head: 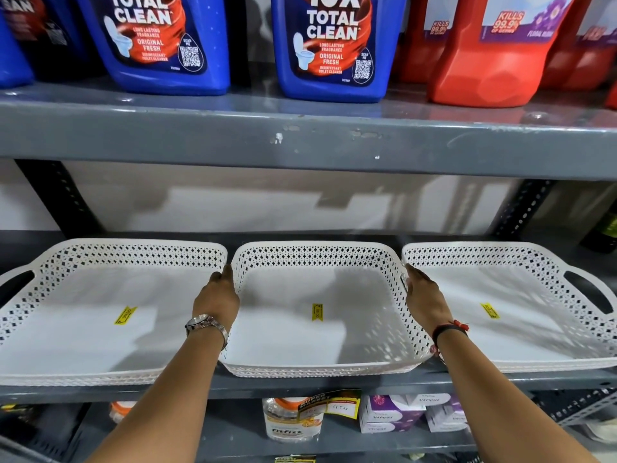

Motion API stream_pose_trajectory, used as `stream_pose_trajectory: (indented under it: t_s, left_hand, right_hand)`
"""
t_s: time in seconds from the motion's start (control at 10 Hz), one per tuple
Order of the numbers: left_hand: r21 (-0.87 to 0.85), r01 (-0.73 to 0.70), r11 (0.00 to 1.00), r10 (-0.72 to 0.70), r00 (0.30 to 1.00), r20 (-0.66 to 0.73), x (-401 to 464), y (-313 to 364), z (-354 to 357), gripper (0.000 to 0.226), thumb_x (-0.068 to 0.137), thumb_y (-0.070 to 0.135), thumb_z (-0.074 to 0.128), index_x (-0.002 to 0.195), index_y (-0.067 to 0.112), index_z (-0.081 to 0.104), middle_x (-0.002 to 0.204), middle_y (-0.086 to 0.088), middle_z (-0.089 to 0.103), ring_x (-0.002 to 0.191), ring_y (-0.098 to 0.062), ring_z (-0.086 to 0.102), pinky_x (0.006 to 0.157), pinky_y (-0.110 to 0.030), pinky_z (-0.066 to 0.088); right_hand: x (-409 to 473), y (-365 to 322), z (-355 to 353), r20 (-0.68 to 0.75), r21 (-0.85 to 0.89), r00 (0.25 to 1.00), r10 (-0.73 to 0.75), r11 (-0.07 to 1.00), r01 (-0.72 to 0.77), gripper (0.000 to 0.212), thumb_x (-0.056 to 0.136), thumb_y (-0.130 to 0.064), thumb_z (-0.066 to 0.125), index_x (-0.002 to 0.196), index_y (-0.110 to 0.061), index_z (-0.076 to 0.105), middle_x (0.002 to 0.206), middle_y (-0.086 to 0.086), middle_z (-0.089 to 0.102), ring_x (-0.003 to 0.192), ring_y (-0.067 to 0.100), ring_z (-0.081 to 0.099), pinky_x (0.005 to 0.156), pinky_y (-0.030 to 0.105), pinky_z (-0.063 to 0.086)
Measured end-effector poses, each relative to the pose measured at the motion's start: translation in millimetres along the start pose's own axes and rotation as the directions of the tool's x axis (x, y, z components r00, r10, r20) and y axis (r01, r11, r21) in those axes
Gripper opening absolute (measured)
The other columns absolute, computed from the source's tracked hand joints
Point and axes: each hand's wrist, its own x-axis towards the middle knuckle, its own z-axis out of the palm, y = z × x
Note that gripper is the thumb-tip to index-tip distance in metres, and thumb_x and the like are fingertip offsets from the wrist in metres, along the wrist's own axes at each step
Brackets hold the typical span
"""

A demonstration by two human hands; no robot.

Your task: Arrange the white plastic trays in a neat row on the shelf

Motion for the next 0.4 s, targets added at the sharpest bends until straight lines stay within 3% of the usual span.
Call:
stream_pose_trajectory:
  t_s: [0.1, 0.2, 0.3, 0.4]
  left_hand:
    - [0.017, -0.020, 1.000, 0.020, 0.999, 0.031, 0, -2, 1, 0.056, 0.094, 0.003, 0.031, 0.148, 0.007, 0.017, 0.141, -0.021, 0.039, 0.120, -0.039, 0.051, 0.095, -0.044, 0.046]
    - [0.126, -0.027, 0.992, 0.021, 0.999, 0.047, -2, -1, -4, 0.054, 0.099, 0.020, 0.030, 0.149, 0.006, 0.014, 0.149, -0.020, 0.030, 0.128, -0.038, 0.043, 0.099, -0.046, 0.044]
    - [0.167, -0.071, 0.983, 0.077, 0.997, -0.030, -8, 0, -12, 0.056, 0.099, 0.026, 0.033, 0.148, 0.005, 0.016, 0.154, -0.019, 0.025, 0.134, -0.037, 0.037, 0.106, -0.046, 0.038]
    - [0.264, -0.274, 0.925, 0.355, 0.869, -0.344, -23, 3, -17, 0.057, 0.087, 0.019, 0.058, 0.138, -0.001, 0.040, 0.142, -0.024, 0.045, 0.128, -0.038, 0.048, 0.107, -0.051, 0.037]
  right_hand:
    - [-2, -1, -2, 0.039, -0.063, 0.999, 0.009, 0.998, -0.006, 0.050, 0.094, -0.004, 0.033, 0.144, -0.008, 0.025, 0.142, 0.020, 0.041, 0.123, 0.037, 0.047, 0.098, 0.042, 0.043]
    - [-5, -6, -8, 0.069, -0.235, 0.997, 0.033, 0.972, -0.016, 0.050, 0.098, -0.019, 0.028, 0.146, -0.010, 0.016, 0.147, 0.015, 0.033, 0.128, 0.035, 0.040, 0.099, 0.045, 0.041]
    - [-12, -10, -12, 0.018, -0.286, 1.000, 0.005, 0.958, 0.001, 0.053, 0.098, -0.025, 0.025, 0.147, -0.010, 0.011, 0.153, 0.011, 0.024, 0.135, 0.031, 0.032, 0.107, 0.044, 0.034]
    - [-26, -10, -18, -0.093, -0.306, 0.989, -0.113, 0.949, 0.079, 0.054, 0.098, -0.026, 0.025, 0.147, -0.008, 0.011, 0.156, 0.010, 0.020, 0.142, 0.025, 0.022, 0.117, 0.043, 0.019]
